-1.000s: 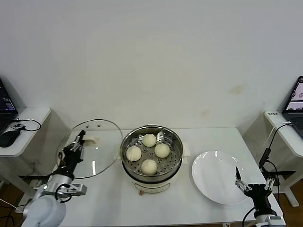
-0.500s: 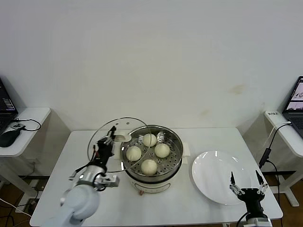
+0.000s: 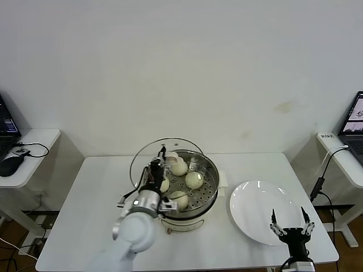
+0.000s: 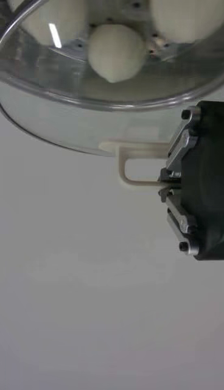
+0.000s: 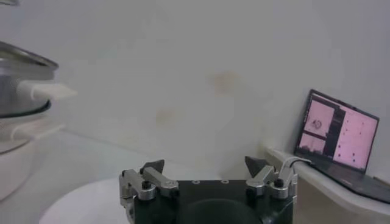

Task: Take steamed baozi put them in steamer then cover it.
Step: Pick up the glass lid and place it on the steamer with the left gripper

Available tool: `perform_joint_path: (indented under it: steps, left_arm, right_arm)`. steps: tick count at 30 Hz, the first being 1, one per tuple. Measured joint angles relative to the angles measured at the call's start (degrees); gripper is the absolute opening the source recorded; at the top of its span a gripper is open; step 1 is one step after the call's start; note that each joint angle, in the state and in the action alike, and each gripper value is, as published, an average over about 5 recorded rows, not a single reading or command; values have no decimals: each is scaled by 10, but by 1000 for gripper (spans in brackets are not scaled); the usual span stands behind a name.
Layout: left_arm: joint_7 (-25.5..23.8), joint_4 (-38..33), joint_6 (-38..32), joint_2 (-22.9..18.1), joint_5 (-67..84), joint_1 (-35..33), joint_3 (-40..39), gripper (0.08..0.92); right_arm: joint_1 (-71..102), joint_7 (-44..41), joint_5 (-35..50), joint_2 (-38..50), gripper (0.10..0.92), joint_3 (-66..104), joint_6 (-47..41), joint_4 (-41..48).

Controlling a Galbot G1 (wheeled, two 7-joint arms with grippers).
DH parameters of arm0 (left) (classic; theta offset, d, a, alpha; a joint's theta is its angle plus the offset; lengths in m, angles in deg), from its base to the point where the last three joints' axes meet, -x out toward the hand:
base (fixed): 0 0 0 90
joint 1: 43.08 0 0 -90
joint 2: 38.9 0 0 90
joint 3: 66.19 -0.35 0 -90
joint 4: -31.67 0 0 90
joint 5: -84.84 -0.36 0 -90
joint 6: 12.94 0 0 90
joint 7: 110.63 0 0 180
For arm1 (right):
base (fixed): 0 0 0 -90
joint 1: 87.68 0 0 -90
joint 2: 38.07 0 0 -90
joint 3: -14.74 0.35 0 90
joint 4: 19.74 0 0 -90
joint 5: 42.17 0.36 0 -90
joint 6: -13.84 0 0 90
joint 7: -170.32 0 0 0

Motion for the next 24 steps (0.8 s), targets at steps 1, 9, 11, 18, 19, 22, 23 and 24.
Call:
perform_joint_path:
  steps: [1,9,11,18,19,22,23,24]
  left_arm:
    - [-6,2,1,-6,-11,0,-3,133]
    - [-33,21,8,-46,-70,-5,-14,133]
    - [-37,24,8,-53,-79,-7,-14,133]
    - [-42,32,6,-71,-105,-17,-17,133]
    - [-43,33,6,-73,-107,-18,-18,133]
    - [-44,34,5,-79,-115,-20,-20,133]
    - [-44,35,5,-81,-117,-20,-20,133]
    - [-45,36,4,-82,-119,-21,-21,133]
  right_arm:
    - [0,0,-3,-1,823,-1,0,0]
    - [1,2,-18,-3,823,-7,0,4]
    - [1,2,-21,-3,823,-9,0,4]
    - [2,3,-29,-4,823,-16,2,6]
    - [2,3,-30,-4,823,-17,2,7]
    - [2,3,-32,-4,823,-20,3,8]
    - [2,3,-33,-4,822,-20,4,9]
    - [2,3,-33,-4,823,-20,4,10]
